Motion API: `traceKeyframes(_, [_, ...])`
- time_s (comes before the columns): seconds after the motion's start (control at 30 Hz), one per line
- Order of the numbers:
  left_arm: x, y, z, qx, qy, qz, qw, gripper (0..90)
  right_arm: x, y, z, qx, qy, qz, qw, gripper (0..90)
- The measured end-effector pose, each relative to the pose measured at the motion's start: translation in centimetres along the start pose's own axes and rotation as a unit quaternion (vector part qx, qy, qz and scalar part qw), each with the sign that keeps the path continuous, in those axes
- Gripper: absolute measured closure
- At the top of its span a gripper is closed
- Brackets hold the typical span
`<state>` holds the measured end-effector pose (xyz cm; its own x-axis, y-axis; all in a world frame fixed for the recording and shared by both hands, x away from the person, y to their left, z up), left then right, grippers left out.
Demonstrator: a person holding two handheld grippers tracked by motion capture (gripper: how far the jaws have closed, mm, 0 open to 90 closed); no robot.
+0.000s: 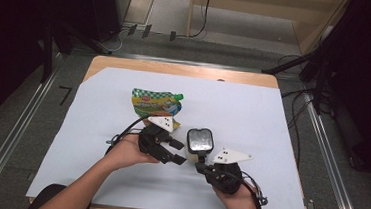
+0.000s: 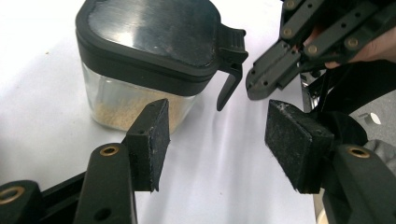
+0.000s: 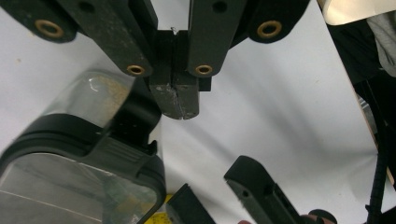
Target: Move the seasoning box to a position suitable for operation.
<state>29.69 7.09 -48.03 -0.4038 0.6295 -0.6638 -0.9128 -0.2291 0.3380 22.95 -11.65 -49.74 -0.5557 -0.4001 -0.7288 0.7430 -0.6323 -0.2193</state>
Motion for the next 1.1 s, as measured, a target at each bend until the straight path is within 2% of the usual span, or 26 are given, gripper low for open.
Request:
traceKeyframes(0.47, [0.1, -0.2, -0.1, -0.002, -0.003, 0.0, 1.0, 40.2, 0.4, 0.0, -1.7, 0.007, -0.018, 0.008, 0.9998, 90.0])
traceKeyframes(0.87, [0.1, -0.4, 0.2, -0.007, 0.0, 0.003, 1.0, 40.3, 0.5, 0.1, -1.5, 0.013, -0.02, 0.011, 0.9996, 90.0])
traceKeyframes(1.1, [0.2, -0.5, 0.2, -0.009, -0.001, 0.006, 0.9999, 40.9, 0.8, 1.0, -0.9, 0.024, -0.022, 0.01, 0.9994, 90.0])
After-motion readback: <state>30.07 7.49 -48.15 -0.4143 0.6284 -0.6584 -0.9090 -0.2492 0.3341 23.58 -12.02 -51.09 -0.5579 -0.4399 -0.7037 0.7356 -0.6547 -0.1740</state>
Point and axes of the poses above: each handheld gripper's, and its own axes: z roughly backward along the jaws, x roughly out of its underside, y roughly to its right, the point moved 4 cm from there along -z, roughly forward along the jaws, and after that the axes turned 3 degrees about -y, right-handed, at the moved point
